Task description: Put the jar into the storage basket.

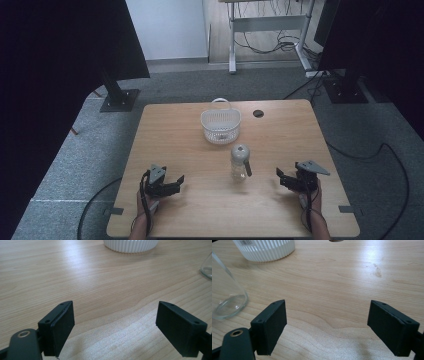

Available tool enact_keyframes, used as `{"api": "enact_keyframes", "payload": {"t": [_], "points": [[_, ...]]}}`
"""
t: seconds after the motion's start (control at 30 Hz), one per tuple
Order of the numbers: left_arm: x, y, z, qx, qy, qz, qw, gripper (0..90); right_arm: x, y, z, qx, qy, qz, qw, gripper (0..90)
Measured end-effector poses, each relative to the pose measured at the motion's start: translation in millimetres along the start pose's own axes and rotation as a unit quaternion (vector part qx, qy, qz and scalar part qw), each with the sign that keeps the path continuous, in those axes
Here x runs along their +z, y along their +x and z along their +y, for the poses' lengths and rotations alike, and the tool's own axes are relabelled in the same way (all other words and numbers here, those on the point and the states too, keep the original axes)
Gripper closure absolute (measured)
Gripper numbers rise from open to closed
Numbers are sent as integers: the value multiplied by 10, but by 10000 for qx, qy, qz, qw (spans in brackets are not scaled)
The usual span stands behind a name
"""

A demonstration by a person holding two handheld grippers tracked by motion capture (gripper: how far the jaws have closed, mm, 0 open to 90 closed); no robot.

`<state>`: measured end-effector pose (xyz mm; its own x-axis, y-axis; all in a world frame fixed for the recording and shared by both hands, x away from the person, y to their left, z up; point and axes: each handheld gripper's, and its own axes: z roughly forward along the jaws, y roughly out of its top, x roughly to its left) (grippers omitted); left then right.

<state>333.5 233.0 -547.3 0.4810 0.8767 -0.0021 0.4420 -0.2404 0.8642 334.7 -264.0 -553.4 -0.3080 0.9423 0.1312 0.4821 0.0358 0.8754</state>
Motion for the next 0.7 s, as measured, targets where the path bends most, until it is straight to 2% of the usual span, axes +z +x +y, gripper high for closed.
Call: {"api": "enact_keyframes", "payload": {"t": [0.2,0.47,0.6,0.7], "points": [[-1,0,0,7,3,4,10000,151,-11,-21,-3,96,-57,19,9999,148],[-1,0,0,8,-1,-2,10000,151,-11,-19,-1,58,-100,-61,9999,149],[6,-14,2,57,5,16,10000,152,-13,-6,0,-72,-158,-85,9998,139],[5,-17,2,71,2,17,10000,151,-3,7,4,-166,-107,-114,9997,152]]}}
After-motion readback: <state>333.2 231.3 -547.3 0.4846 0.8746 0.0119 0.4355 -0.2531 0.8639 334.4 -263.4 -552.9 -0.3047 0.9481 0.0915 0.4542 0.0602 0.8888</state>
